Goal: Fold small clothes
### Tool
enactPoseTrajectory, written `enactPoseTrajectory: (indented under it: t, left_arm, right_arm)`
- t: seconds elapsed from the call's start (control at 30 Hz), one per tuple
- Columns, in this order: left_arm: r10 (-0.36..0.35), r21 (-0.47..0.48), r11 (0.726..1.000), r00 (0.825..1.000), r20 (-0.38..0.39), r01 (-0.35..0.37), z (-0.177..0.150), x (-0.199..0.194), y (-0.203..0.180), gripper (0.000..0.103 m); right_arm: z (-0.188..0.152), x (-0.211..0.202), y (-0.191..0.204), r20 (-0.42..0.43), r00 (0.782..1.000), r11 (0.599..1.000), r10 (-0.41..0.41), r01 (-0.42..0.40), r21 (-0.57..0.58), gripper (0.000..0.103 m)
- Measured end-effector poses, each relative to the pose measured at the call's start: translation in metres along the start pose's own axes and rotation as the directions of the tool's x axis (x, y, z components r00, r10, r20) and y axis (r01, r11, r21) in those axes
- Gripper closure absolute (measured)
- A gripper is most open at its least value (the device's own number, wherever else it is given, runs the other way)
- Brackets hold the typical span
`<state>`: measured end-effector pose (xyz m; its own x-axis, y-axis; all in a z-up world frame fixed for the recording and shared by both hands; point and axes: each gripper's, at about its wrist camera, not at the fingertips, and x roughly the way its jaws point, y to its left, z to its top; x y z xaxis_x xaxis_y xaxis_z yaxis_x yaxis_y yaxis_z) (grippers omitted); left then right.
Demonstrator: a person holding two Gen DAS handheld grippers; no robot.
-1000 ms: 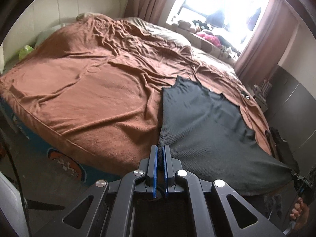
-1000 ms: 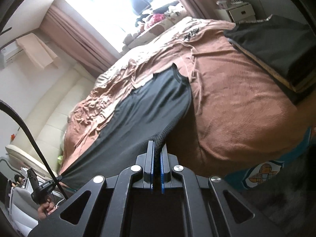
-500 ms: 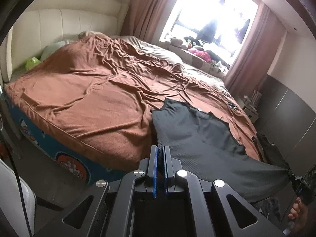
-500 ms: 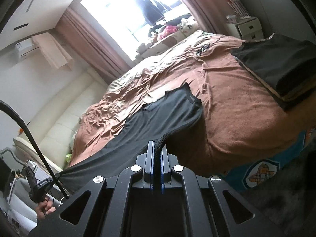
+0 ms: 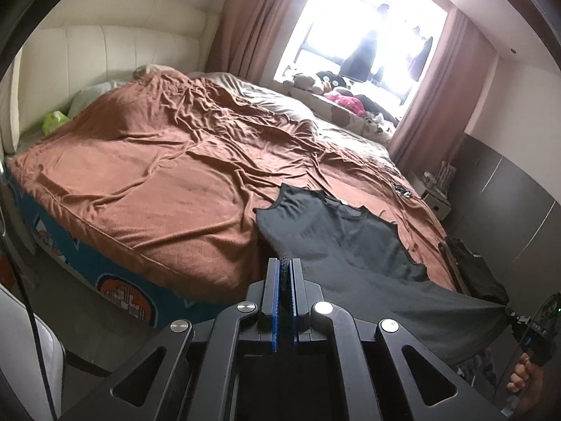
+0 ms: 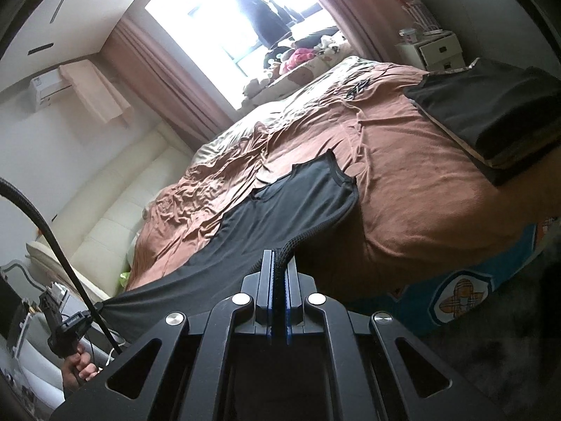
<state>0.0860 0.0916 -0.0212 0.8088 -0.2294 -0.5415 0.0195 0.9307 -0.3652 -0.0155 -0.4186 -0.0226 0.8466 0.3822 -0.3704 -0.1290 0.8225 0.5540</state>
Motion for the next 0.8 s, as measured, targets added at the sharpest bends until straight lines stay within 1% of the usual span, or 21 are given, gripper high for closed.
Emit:
enactPoseTrajectory:
  t: [0.2,0.37,0.57,0.8]
  left_arm:
    - [0.013,-0.007,1.0,1.0,-0.001,-0.013,0.018,0.017,-0.002,0.098]
    - [0.021,-0.009,1.0,1.0,-0.007,-0.021,0.042,0.038,-0.002,0.098]
    - [0.045,-0.023,0.999,0.998,-0.043,-0.046,0.069,0.082,0.002,0.098]
    - [0.07,-0.006,0.997,0.993,-0.095,-0.071,0.09,0.133,0.001,0.098]
  right_arm:
    - [0.017,0.015,0.004,0.004,1.0,1.0,-0.004,0.004,0.003,0.102]
    - [0.043,0.038,0.013,0.008,1.0,1.0,-0.02,0.02,-0.017,0.102]
    - [0.072,0.074,0.015,-0.013,0.999,0.999,-0.039,0.039,-0.018,0.102]
    - [0.103,0.123,0.016,-0.056,0.994,0.995,-0.09,0.088,-0.041,0.102]
